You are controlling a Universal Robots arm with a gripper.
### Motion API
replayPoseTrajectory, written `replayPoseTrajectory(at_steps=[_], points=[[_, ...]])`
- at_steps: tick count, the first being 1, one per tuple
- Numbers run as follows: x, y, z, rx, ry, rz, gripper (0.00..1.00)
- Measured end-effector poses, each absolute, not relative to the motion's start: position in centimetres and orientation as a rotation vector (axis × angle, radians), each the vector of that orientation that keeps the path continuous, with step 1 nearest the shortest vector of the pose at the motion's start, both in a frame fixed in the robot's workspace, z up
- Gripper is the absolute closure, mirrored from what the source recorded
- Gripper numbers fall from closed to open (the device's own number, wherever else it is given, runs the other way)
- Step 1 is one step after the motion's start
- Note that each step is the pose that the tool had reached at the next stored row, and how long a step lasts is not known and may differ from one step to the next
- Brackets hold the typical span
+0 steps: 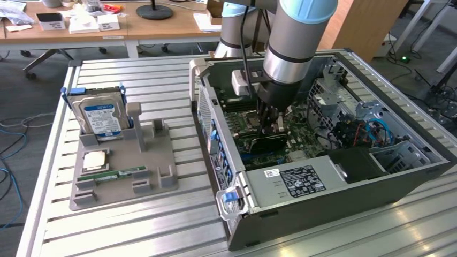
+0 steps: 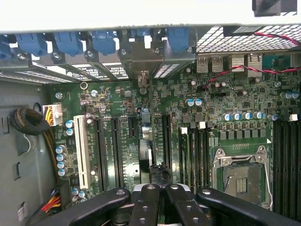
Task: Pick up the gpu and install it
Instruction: 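Press down on the gpu until it lock into place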
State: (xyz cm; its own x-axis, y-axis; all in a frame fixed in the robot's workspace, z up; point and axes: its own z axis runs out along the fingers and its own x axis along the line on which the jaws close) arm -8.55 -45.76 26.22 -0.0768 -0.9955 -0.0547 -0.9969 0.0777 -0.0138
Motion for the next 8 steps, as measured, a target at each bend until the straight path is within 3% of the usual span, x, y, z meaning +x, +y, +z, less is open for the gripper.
replayPoseTrajectory(at_steps=[8], points=[[-8.66, -45.76, 26.15, -2.100, 2.269, 0.042, 0.89]])
